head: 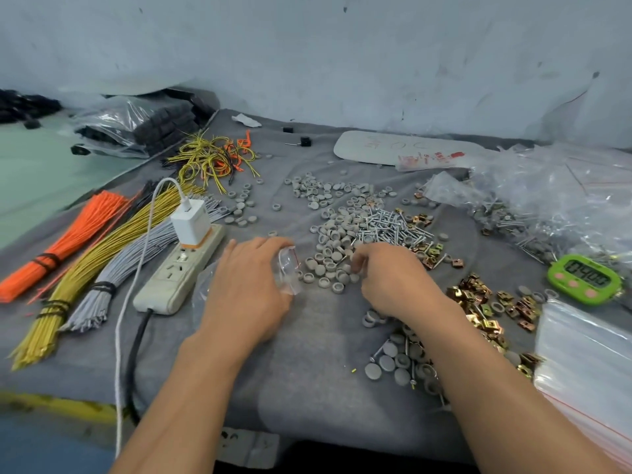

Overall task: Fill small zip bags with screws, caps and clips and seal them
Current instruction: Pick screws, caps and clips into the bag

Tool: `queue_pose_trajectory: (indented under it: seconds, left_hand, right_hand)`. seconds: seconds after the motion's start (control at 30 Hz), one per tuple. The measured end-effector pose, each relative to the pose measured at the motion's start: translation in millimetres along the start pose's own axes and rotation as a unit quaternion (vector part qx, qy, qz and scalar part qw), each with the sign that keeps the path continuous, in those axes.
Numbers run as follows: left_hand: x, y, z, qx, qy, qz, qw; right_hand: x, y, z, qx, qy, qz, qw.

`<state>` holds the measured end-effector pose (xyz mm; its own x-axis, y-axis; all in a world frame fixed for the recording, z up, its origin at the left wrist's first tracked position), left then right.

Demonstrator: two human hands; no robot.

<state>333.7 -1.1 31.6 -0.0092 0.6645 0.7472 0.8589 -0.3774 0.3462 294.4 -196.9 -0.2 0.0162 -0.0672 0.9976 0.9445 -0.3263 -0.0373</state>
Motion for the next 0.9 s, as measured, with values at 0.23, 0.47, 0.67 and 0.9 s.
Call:
queue_pose_trajectory:
  seconds: [0.23,0.47,0.67,0.9]
  left_hand:
    - [-20,-1,7,0.021,-0.076,0.049,0.996]
    - [-28,-1,4,0.023,-0.108,0.056,0.992]
    - [-29,-4,0,0.026,-0.108,0.056,0.992]
    - [-38,-6,-26,0.006,-0.170,0.086,0.982]
  right_hand:
    - [9,-6,3,-0.019,-0.068,-0.050,0.996]
    - [-7,-8,13,-0.013,0.026,-0.002,1.000]
    - [17,-23,1,-0.051,0.126,-0.097,0.986]
    - [34,-35,25,0.021,0.300,-0.183,0.936]
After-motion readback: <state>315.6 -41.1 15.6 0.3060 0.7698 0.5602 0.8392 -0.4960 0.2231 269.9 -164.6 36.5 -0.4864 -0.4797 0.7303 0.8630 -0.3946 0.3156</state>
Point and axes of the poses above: each hand's wrist, its own y-axis towards the middle knuckle, its own x-axis out of the back of the hand, z = x × y, the point moved 10 cm from there along y, towards the middle knuckle, and after that the axes turned 15 degrees about -y, right-handed, at the moved point
